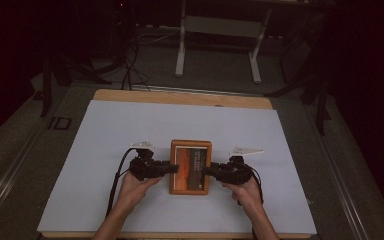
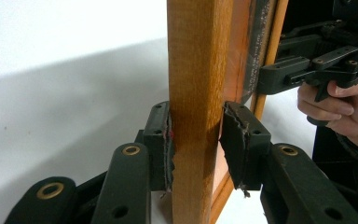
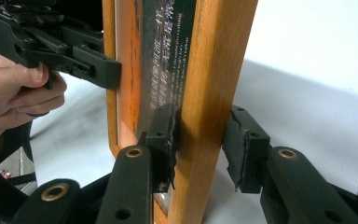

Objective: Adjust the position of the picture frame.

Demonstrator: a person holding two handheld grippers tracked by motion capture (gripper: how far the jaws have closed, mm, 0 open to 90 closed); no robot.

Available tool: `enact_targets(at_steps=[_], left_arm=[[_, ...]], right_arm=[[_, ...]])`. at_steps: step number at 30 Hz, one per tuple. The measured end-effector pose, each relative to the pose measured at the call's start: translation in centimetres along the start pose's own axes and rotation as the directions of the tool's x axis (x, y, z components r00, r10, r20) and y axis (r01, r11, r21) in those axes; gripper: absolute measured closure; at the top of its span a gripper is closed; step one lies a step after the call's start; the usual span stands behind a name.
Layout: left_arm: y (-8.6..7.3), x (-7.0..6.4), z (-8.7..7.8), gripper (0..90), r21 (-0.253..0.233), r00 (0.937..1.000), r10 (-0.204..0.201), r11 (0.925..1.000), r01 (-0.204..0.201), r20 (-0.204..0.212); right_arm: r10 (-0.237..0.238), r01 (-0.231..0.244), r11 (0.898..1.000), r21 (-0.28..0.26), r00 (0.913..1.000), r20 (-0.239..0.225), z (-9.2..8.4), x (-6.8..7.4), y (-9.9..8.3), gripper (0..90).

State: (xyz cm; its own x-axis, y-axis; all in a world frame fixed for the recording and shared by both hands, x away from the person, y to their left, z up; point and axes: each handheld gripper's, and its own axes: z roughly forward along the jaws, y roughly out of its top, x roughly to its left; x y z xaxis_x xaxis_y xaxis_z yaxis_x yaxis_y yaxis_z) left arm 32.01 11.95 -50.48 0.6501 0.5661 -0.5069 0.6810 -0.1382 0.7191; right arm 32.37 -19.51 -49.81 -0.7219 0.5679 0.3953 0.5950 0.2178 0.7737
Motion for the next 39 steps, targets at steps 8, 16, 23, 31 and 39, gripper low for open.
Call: enact_targets(at_steps=[8,16,23,31,39], left_arm=[[0.0,1.6,0.8,64.6,-0.014,0.9987,-0.041,0.9990,0.042,0.029],[0.3,2.2,2.0,59.1,-0.004,0.9979,-0.052,0.9986,0.052,-0.038],[0.2,2.8,2.5,56.9,-0.004,0.9957,-0.071,0.9975,0.071,-0.059],[0.2,3.1,2.5,56.1,0.003,0.9925,-0.098,0.9951,0.099,-0.073],[-1.0,4.1,3.4,54.3,-0.082,0.9844,-0.170,0.9827,0.166,-0.044]], right_arm=[[0.064,-0.064,0.998,0.001,0.9979,-0.011,1.0,-1.3,-0.2,62.6],[0.147,-0.146,0.989,0.033,0.9890,-0.021,2.0,-2.7,-0.1,59.1],[0.186,-0.185,0.981,0.053,0.9825,-0.013,2.8,-3.4,-0.2,55.9],[0.205,-0.204,0.978,0.050,0.9786,-0.012,3.3,-3.8,-0.1,54.9],[0.224,-0.224,0.973,0.055,0.9746,0.010,3.6,-4.4,-0.6,54.0]])
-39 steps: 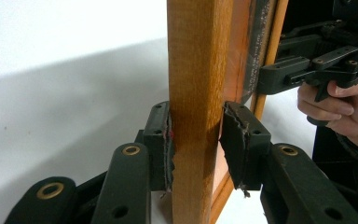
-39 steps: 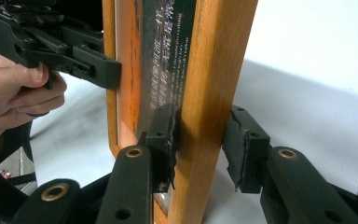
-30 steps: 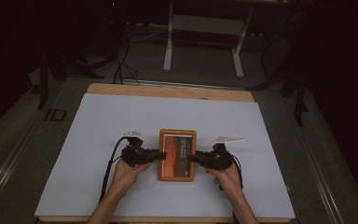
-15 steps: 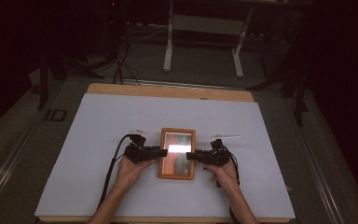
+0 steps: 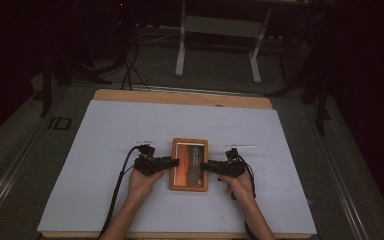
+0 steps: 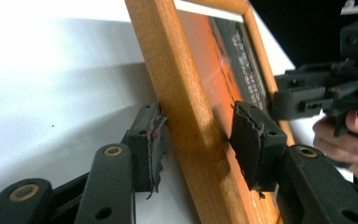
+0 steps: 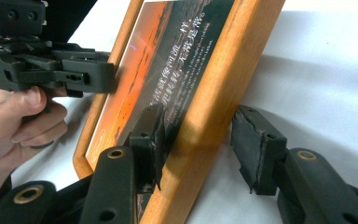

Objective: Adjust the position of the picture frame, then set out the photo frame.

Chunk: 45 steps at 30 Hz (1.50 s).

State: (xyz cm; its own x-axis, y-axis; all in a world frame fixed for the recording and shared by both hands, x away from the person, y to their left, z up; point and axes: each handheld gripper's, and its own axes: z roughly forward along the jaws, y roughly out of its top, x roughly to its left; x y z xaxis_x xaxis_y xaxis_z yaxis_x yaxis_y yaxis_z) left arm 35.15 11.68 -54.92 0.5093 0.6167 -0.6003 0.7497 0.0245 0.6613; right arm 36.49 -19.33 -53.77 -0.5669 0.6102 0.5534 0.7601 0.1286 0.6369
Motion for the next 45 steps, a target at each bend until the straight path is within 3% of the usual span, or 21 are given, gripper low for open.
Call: enact_targets(at_steps=[2,4,11,12,19,27,28,29,35,39,45], left_arm=[[-0.3,0.1,0.0,53.6,-0.006,0.9999,-0.006,1.0000,0.006,0.011],[-0.4,-0.2,-0.5,49.6,-0.005,0.9996,0.005,1.0000,-0.005,-0.028],[0.1,-0.1,-1.9,45.4,-0.048,0.9967,-0.005,0.9988,0.001,-0.080],[0.1,-0.3,-2.3,45.2,-0.063,0.9932,0.007,0.9979,-0.015,-0.116],[0.6,-1.0,-3.2,43.9,-0.090,0.9874,0.038,0.9946,-0.052,-0.153],[0.7,-1.2,-4.3,42.3,-0.099,0.9814,0.072,0.9910,-0.091,-0.178],[0.6,-1.3,-4.5,42.3,-0.090,0.9809,0.080,0.9912,-0.097,-0.177],[0.6,-1.3,-4.6,42.2,-0.084,0.9801,0.090,0.9908,-0.106,-0.177],[0.4,-1.6,-5.1,41.2,-0.077,0.9796,0.108,0.9894,-0.123,-0.169],[0.0,-1.9,-5.4,40.9,-0.064,0.9785,0.128,0.9881,-0.140,-0.162],[-0.4,-2.4,-5.6,40.8,-0.057,0.9778,0.146,0.9861,-0.156,-0.150]], right_arm=[[-0.007,0.007,1.000,-0.001,1.0000,-0.001,0.0,0.0,0.0,53.6],[-0.030,0.030,1.000,-0.003,0.9994,0.018,0.0,0.2,0.0,50.9],[-0.060,0.063,0.997,-0.035,0.9953,0.076,-1.0,0.5,0.3,44.1],[-0.066,0.071,0.997,-0.044,0.9933,0.094,-1.4,0.6,0.3,43.0],[-0.092,0.103,0.992,-0.070,0.9859,0.140,-2.3,0.8,0.6,42.2],[-0.162,0.176,0.982,-0.060,0.9673,0.195,-2.8,1.4,1.2,41.3],[-0.174,0.188,0.981,-0.054,0.9634,0.204,-2.8,1.5,1.2,41.3],[-0.202,0.217,0.975,-0.046,0.9539,0.222,-2.7,1.8,1.4,42.1],[-0.265,0.280,0.960,-0.018,0.9261,0.268,-2.6,2.2,2.2,47.0],[-0.291,0.309,0.951,-0.017,0.9127,0.287,-2.6,2.4,2.9,52.0],[-0.305,0.326,0.945,-0.030,0.9107,0.278,-2.1,2.5,4.0,64.9]])
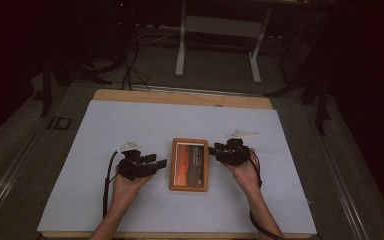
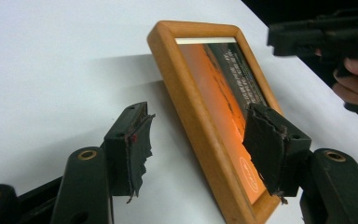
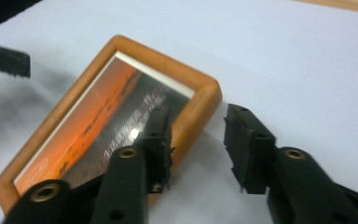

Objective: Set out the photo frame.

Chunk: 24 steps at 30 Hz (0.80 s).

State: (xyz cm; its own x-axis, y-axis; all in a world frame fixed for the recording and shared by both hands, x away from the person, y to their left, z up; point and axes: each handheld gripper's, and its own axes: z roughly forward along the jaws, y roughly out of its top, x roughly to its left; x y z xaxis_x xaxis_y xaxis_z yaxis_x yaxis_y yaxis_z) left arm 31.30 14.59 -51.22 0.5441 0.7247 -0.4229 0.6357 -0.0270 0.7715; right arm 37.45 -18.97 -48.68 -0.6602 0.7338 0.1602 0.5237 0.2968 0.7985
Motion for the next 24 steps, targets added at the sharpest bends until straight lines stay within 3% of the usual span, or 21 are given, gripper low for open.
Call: enact_targets(at_steps=[6,11,17,24], left_arm=[[-0.4,-0.7,0.0,40.6,0.014,0.9986,0.049,0.9987,-0.049,-0.021],[-0.9,-0.8,-0.1,40.4,0.027,0.9984,0.052,0.9983,-0.052,-0.023],[-0.9,-1.2,-0.5,40.5,0.026,0.9989,0.044,0.9987,-0.044,-0.013],[-0.6,-1.4,-0.8,40.2,0.017,0.9984,0.056,0.9983,-0.056,-0.012]], right_arm=[[-0.060,0.060,0.998,-0.022,0.9982,-0.001,1.2,0.6,0.7,89.5],[-0.087,0.087,0.996,-0.032,0.9961,-0.011,2.2,1.0,1.2,89.8],[-0.126,0.126,0.992,-0.007,0.9917,0.024,3.3,1.2,1.4,89.8],[-0.131,0.131,0.991,0.000,0.9910,0.030,3.7,1.1,1.4,89.8]])
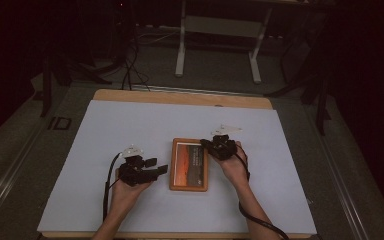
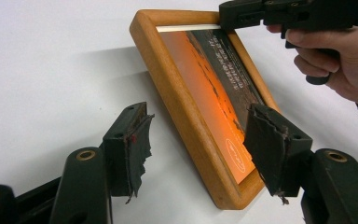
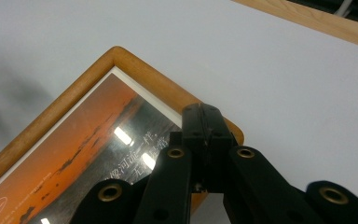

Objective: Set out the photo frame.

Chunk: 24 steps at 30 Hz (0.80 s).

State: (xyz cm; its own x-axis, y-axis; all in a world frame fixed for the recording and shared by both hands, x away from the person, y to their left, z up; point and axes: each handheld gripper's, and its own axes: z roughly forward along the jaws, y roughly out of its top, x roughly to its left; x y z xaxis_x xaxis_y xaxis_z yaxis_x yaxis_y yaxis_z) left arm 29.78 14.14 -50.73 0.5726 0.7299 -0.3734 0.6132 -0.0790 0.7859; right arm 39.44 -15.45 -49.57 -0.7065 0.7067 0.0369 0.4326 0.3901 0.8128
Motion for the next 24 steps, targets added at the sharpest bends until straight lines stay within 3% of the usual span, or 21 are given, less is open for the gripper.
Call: enact_targets(at_steps=[6,12,20,22,24], left_arm=[[0.4,0.1,-0.7,39.9,-0.026,1.0000,-0.002,0.9997,0.002,0.000],[0.5,0.2,-0.9,39.8,-0.035,0.9997,-0.020,0.9992,0.021,0.014],[0.7,-0.5,-0.7,39.4,-0.031,0.9995,-0.002,0.9995,0.003,0.030],[0.7,-0.7,-0.6,39.4,-0.029,0.9993,-0.002,0.9996,0.003,0.037],[0.7,-0.9,-0.5,39.3,-0.027,0.9987,-0.008,0.9996,0.009,0.051]], right_arm=[[-0.002,0.002,1.000,0.008,0.9999,0.012,0.2,-0.3,-0.2,89.9],[0.039,-0.041,0.998,0.037,0.9983,0.043,0.4,-1.2,-0.9,90.0],[0.065,-0.071,0.994,0.079,0.9950,0.076,0.9,-2.1,-2.1,90.0],[0.100,-0.105,0.992,0.074,0.9930,0.063,0.9,-2.3,-2.2,90.0],[0.088,-0.094,0.992,0.081,0.9935,0.073,0.9,-2.1,-2.1,90.0]])
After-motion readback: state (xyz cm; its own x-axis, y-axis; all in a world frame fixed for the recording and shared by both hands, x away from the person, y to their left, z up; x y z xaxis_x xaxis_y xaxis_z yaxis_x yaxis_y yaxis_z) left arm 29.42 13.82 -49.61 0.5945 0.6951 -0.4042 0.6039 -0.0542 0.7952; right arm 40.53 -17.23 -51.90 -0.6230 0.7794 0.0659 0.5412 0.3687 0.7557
